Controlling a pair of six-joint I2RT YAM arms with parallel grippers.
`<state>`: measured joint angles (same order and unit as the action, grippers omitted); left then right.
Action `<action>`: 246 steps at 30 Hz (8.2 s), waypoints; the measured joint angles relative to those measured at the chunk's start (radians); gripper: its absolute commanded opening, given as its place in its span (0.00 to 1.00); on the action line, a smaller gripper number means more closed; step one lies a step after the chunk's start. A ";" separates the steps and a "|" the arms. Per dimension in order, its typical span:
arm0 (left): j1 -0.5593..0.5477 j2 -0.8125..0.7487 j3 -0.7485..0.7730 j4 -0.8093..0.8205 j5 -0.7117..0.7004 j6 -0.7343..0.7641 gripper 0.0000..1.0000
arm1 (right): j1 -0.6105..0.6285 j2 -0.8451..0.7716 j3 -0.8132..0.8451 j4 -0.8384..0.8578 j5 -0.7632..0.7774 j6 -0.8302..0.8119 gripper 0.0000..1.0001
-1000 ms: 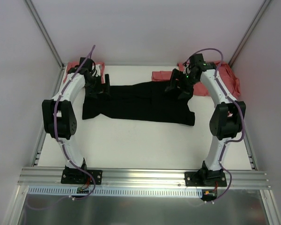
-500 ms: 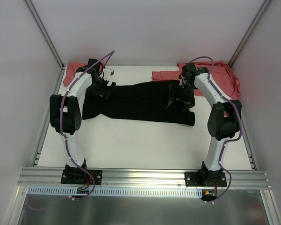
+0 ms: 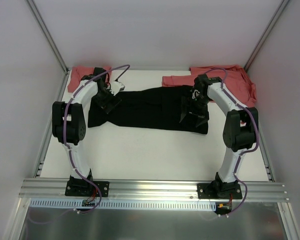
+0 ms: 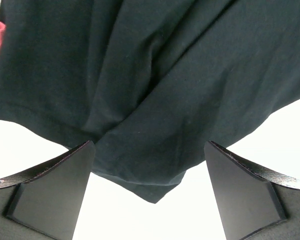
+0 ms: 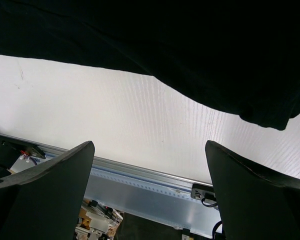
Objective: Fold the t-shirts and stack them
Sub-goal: Fold the other side of the tshirt into a rectangle, then rotate the tshirt 90 degrees
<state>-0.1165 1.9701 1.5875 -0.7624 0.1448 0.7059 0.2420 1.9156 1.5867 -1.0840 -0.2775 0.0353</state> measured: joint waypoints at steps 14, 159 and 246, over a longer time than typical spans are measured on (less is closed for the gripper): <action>0.067 0.104 0.055 0.083 0.003 0.125 0.92 | 0.000 -0.002 0.027 -0.066 0.003 0.002 1.00; -0.235 -0.564 -0.299 -0.018 0.393 -0.566 0.99 | 0.020 0.175 0.547 -0.087 0.056 0.051 0.99; -0.236 -0.699 -0.451 0.314 0.573 -0.621 0.99 | 0.203 0.079 0.049 0.176 -0.193 0.064 1.00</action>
<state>-0.3523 1.2713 1.1362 -0.4488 0.7177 0.0849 0.4450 1.9945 1.6360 -0.9081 -0.4706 0.0994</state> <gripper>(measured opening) 0.987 0.993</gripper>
